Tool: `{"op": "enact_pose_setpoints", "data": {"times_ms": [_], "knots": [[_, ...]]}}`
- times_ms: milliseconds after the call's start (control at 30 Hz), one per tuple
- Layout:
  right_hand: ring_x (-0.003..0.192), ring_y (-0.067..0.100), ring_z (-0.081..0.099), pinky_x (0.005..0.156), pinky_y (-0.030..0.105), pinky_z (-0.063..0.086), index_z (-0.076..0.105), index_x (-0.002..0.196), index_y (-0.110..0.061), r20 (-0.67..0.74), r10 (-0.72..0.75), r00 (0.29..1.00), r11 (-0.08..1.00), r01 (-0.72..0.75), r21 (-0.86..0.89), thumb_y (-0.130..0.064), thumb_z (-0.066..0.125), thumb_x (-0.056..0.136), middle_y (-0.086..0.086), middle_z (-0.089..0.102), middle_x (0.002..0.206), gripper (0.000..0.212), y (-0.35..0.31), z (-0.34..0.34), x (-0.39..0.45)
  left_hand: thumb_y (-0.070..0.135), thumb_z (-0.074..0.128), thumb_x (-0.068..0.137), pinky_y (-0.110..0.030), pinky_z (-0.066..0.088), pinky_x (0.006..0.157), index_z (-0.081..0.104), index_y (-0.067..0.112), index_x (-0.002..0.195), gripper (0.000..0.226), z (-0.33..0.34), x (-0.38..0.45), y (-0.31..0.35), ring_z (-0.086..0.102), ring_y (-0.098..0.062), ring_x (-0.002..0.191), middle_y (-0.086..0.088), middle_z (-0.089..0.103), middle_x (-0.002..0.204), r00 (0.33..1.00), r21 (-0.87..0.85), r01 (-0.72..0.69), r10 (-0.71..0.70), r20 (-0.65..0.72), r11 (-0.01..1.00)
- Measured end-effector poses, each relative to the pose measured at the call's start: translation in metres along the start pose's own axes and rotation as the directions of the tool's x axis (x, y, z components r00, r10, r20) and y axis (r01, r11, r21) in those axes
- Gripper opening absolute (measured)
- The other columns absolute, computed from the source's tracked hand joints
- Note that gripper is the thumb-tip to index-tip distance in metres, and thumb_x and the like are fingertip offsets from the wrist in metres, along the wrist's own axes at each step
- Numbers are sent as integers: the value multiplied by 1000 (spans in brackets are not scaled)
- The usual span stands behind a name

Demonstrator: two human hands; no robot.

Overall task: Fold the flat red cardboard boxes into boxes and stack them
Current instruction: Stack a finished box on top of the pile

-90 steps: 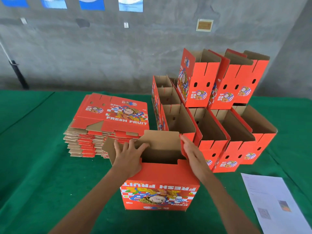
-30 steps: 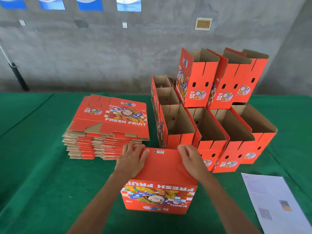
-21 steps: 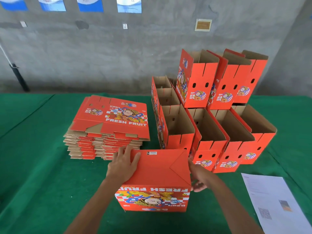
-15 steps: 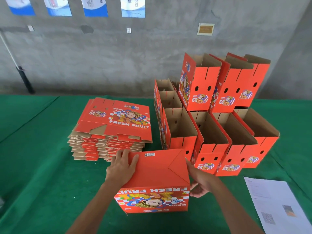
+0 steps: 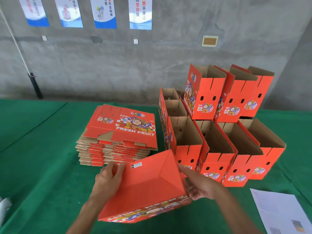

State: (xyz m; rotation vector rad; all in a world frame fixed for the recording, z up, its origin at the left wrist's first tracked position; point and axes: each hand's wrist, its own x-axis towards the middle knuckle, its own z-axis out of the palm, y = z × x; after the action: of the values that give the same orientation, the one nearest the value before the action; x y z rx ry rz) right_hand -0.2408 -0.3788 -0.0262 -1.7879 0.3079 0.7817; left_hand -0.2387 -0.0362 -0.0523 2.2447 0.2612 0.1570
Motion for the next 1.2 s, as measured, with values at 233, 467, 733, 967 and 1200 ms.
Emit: {"op": "enact_pose_setpoints", "data": {"times_ms": [233,467,733,967,1200], "knots": [[58,22,68,58,36,61,53,124,-55,-77,-529,845,825,491,-280,-85,67,72,-3,66,62,62,-117,3,-83,58,53,98,-15,46,77,80,37,90,35,-95,9,50,65,9,83,16,77,89,994,-254,-94,107,36,963],[93,15,59,89,45,53,38,132,-57,-83,-901,425,285,437,-853,-71,65,84,-6,51,106,57,-212,45,-75,58,56,91,-27,51,105,67,36,134,49,-96,72,130,61,5,121,16,68,134,945,-600,-199,315,92,775],[135,39,44,78,45,56,35,146,-46,-247,-939,240,255,1,-967,-36,67,96,22,37,148,60,-215,63,43,73,20,102,-53,60,89,43,66,132,39,-44,152,179,60,-12,122,20,62,129,909,-626,-39,288,301,779],[148,41,20,112,55,42,24,153,-45,-346,-876,338,394,86,-915,-29,51,105,23,14,160,58,-270,-31,124,60,23,108,-52,59,91,47,48,137,40,19,259,249,64,-21,117,4,61,136,893,-640,36,263,366,768],[141,44,29,106,53,47,35,154,-38,-406,-872,272,452,132,-882,-21,57,101,22,22,153,60,-367,-157,237,51,35,109,-58,43,113,28,51,156,48,95,418,331,51,-24,138,7,47,156,891,-712,-49,353,287,700]]}}
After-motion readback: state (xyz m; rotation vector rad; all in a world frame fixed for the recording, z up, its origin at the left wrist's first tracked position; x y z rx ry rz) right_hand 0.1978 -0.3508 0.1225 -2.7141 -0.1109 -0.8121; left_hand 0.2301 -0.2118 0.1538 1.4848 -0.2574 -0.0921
